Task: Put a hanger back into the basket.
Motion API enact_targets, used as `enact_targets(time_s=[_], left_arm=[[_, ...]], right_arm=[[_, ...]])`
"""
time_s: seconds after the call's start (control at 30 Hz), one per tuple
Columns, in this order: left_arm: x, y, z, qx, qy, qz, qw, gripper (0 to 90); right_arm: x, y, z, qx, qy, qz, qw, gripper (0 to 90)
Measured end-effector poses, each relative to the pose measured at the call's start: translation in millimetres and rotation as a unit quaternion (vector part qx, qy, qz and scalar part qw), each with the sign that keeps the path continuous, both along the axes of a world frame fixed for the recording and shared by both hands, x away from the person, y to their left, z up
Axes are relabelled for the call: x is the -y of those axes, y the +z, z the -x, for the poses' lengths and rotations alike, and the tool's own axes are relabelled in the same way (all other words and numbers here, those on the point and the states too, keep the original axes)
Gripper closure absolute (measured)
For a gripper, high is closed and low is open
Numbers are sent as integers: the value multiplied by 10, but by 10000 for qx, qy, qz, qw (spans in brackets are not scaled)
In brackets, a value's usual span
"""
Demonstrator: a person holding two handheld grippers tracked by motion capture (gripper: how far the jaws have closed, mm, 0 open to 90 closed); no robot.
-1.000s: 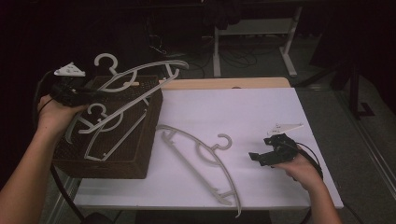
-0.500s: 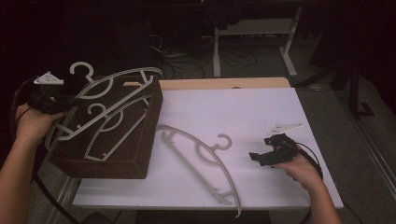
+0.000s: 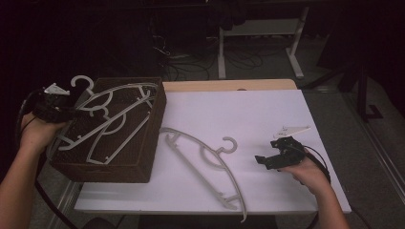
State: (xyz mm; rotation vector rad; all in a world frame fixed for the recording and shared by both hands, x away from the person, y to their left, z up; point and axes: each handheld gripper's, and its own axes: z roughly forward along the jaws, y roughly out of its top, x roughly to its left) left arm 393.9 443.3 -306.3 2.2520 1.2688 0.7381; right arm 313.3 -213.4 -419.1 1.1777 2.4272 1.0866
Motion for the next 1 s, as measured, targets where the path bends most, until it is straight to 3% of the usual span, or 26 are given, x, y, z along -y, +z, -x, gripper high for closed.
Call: enact_targets(time_s=[0.2, 0.4, 0.47, 0.53, 0.57, 0.6, 0.67, 0.73, 0.8, 0.9, 1.0], left_arm=[[98, -169, -101, -108, 57, -93, 9999, 811], [192, -303, -141, -208, 38, -30, 9998, 803], [214, -358, -146, -292, 73, -132, 9995, 796], [206, -404, -142, -421, 36, -52, 9991, 784], [200, -424, -137, -487, -13, 13, 9988, 773], [202, -429, -133, -497, -41, 23, 9988, 707], [210, -407, -118, -371, -24, 16, 9993, 607], [216, -359, -115, -342, -63, 145, 9993, 511], [241, -314, -107, -238, -129, 215, 9994, 476], [298, -249, -99, -127, -285, 500, 9983, 423], [388, -196, -96, -73, -532, 902, 9945, 373]], right_arm=[[-10, -7, -1, -6, 14, 36, 10000, 130], [1, 2, 1, 2, 3, 4, 10000, 130], [6, 2, -1, 6, 13, 3, 10000, 130], [9, 1, -6, 13, 13, 2, 10000, 130], [7, 2, -6, 13, 19, -1, 10000, 130], [4, 4, -6, 14, 30, -4, 10000, 130], [0, 7, -9, 18, 36, -10, 10000, 130], [-3, 7, -11, 13, 41, 1, 10000, 130], [-10, 6, -7, 15, 54, 14, 10000, 131], [-9, 10, -7, 23, 57, 3, 10000, 130], [-4, 10, -7, 17, 42, -10, 10000, 131]])
